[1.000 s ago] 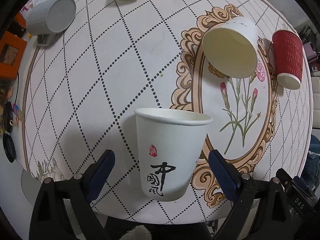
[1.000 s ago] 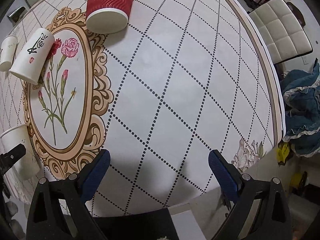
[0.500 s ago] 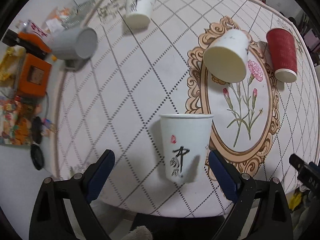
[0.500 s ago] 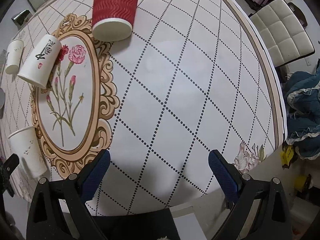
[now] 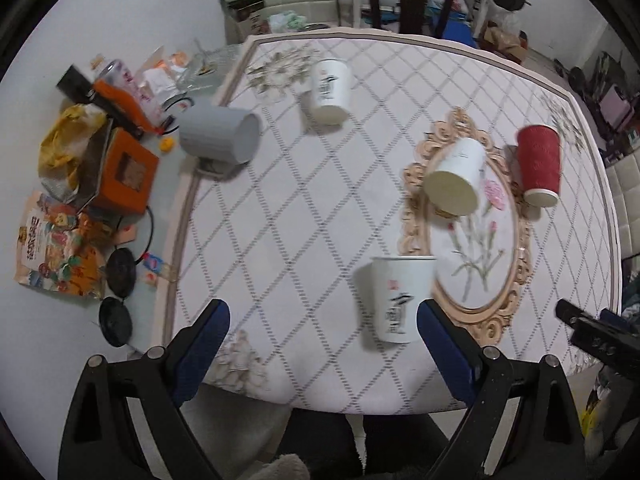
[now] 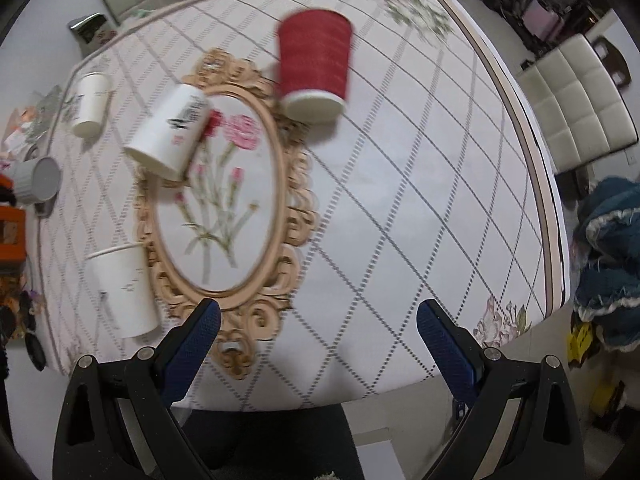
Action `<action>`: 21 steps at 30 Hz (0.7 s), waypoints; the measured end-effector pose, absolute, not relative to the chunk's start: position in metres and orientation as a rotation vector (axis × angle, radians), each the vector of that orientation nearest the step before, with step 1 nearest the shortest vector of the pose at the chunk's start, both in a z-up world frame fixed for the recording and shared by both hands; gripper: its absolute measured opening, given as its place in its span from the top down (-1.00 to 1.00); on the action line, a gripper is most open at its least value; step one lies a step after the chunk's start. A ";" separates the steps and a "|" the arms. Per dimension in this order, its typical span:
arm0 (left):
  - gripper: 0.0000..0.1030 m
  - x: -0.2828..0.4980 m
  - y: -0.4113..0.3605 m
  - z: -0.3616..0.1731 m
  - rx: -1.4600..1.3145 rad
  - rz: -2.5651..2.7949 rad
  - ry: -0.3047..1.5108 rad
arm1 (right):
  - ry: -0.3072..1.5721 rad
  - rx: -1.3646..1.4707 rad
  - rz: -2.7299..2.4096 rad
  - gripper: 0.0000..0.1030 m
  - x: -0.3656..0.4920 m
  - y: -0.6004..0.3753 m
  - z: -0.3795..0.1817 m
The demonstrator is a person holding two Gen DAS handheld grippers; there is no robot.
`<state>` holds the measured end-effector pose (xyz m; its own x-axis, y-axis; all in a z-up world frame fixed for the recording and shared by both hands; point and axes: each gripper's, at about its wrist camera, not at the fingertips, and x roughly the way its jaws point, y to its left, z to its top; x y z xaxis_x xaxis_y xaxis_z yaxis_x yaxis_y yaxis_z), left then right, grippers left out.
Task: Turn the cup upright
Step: 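Bring the right tool to the cup and grasp it while the left tool releases it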
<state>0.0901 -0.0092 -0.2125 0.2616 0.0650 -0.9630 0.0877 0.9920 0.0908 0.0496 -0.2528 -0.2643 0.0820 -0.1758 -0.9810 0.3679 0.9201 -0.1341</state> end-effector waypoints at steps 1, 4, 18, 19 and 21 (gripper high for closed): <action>-0.86 0.091 0.000 -0.214 0.142 -0.001 1.308 | 1.431 0.147 -0.401 -0.93 0.053 -0.247 -0.261; -0.85 0.093 0.029 -0.227 0.153 0.042 1.326 | 1.440 0.095 -0.373 -0.93 0.068 -0.217 -0.256; -0.85 0.099 0.114 -0.314 0.183 0.081 1.471 | 1.530 0.008 -0.282 -0.89 0.116 -0.102 -0.312; -0.85 0.100 0.115 -0.318 0.189 0.075 1.476 | 1.542 0.019 -0.280 -0.85 0.119 -0.099 -0.319; -0.85 0.100 0.116 -0.323 0.194 0.063 1.489 | 1.574 0.058 -0.271 -0.75 0.123 -0.095 -0.333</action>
